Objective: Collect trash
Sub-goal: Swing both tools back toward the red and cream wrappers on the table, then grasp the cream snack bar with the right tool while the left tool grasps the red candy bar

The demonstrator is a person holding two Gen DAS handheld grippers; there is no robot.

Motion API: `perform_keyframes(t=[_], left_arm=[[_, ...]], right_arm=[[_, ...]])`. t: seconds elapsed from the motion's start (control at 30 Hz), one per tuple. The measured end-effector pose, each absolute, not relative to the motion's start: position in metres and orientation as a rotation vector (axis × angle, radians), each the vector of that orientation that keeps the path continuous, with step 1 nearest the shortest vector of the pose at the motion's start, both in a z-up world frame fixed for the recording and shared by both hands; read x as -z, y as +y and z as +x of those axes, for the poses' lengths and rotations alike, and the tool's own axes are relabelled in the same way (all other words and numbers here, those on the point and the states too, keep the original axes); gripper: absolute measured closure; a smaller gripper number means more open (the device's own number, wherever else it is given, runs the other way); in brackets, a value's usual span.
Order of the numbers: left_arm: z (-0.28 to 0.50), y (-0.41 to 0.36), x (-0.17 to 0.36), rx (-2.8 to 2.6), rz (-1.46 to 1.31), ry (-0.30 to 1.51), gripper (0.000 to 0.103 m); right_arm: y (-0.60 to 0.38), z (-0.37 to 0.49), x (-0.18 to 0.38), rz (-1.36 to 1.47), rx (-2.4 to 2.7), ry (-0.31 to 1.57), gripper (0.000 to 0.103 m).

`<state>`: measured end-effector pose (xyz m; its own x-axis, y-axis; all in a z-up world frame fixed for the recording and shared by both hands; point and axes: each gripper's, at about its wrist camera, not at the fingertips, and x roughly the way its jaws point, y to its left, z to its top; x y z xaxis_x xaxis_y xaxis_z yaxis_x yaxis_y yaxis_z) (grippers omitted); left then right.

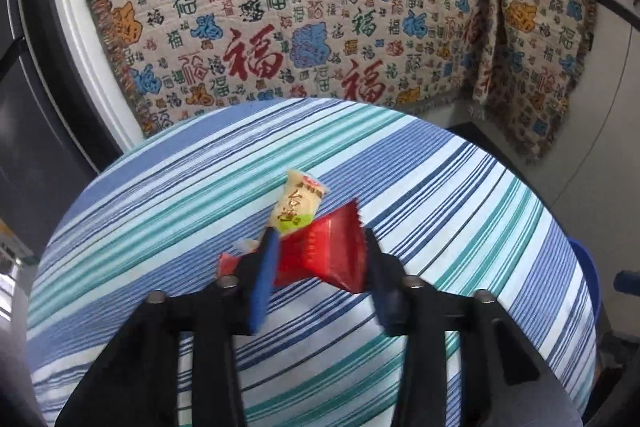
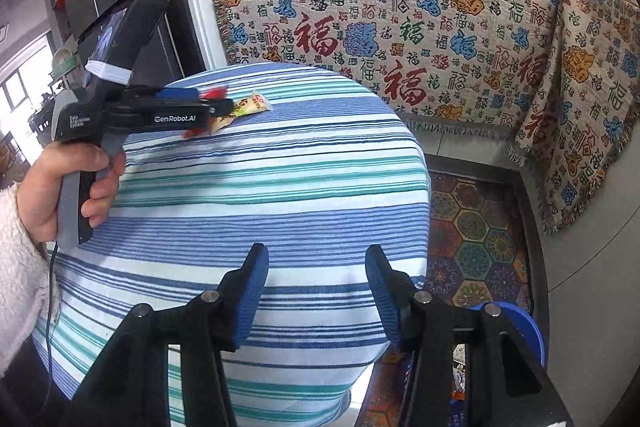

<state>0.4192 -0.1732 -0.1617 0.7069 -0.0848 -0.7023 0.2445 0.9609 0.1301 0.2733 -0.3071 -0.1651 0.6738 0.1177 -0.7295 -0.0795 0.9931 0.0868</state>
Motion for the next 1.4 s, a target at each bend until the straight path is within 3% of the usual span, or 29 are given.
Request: perform_keyframes(t=[0.1,0.37,0.43,0.6,0.67,0.8,0.93,1.1,1.13,1.23,1.3,1.4], left_arm=[[0.396,-0.161,0.153,0.200,0.200,0.736,0.078],[0.318,-0.088,0.154,0.230,0.017,0.841,0.076],[0.304,-0.076,0.167,0.232,-0.004,0.891,0.070],[0.280,-0.055,0.186,0.233,-0.030,0.902,0.030],[0.276,-0.048,0.185,0.230,-0.064,0.864,0.025],[0.276,-0.040,0.183,0.237,-0.166,0.851,0.024],[0.272,-0.043,0.172,0.217,-0.102,0.798,0.021],[0.280,-0.032,0.172,0.210,-0.172,0.807,0.020],[0.281,-0.032,0.172,0.207,-0.174,0.808,0.020],[0.283,-0.035,0.169,0.209,-0.172,0.803,0.020],[0.284,-0.039,0.168,0.217,-0.169,0.804,0.020],[0.285,-0.045,0.170,0.231,-0.152,0.813,0.018]], right_arm=[[-0.308,0.278,0.161,0.062,-0.114,0.813,0.052],[-0.280,0.290,0.158,0.047,-0.181,0.807,0.052],[-0.270,0.293,0.162,0.032,-0.198,0.824,0.052],[-0.250,0.307,0.177,0.017,-0.220,0.854,0.052],[-0.246,0.329,0.186,0.050,-0.215,0.896,0.052],[-0.242,0.393,0.189,0.212,-0.218,0.948,0.052],[-0.206,0.474,0.180,0.353,-0.218,1.003,0.052],[-0.179,0.529,0.184,0.380,-0.091,1.071,0.049],[-0.176,0.531,0.183,0.359,-0.087,1.063,0.051],[-0.172,0.529,0.181,0.259,-0.145,1.089,0.079],[-0.178,0.515,0.179,0.174,-0.163,1.097,0.085],[-0.193,0.485,0.173,0.015,-0.220,1.112,0.086]])
